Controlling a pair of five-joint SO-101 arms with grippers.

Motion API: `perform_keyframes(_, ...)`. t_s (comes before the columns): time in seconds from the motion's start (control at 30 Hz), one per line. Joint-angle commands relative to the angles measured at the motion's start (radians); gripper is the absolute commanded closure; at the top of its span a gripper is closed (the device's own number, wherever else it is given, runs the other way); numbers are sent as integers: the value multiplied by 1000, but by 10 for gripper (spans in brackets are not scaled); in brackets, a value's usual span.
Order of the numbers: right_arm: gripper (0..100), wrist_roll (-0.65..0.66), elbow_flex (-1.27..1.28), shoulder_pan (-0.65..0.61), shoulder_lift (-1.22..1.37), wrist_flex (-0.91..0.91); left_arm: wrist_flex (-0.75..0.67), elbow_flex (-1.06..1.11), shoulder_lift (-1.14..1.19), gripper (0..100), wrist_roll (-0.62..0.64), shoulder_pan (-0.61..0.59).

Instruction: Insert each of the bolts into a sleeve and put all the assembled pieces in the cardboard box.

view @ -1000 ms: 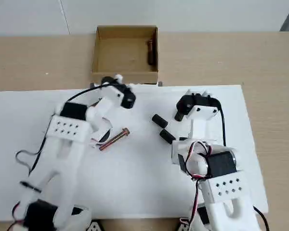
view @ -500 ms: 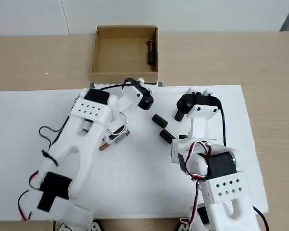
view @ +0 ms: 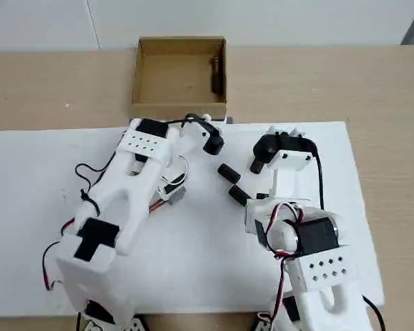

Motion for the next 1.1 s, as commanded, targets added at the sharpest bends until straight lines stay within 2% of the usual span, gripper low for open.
perform_keyframes(0.0, 996, 2, -6, 4, -16, -21, -31, -39, 15, 874, -5, 8)
perform_keyframes(0.07, 996, 2, -6, 4, -16, -21, -49, -39, 34, 887, -5, 8)
perform_keyframes(0.23, 996, 2, -6, 4, -18, -21, -64, -42, 40, 995, -5, 17)
perform_keyframes(0.47, 996, 2, -8, 2, -25, -19, -48, -47, 26, 995, -5, 25)
perform_keyframes(0.77, 996, 8, -40, -4, -53, 13, 61, -44, -313, 995, 29, 138)
perform_keyframes(0.87, 996, 17, -84, -4, -113, 33, 91, -44, -417, 995, 95, 144)
perform_keyframes(1.07, 996, 86, -86, -4, -237, 96, 153, -42, -543, 995, 103, 133)
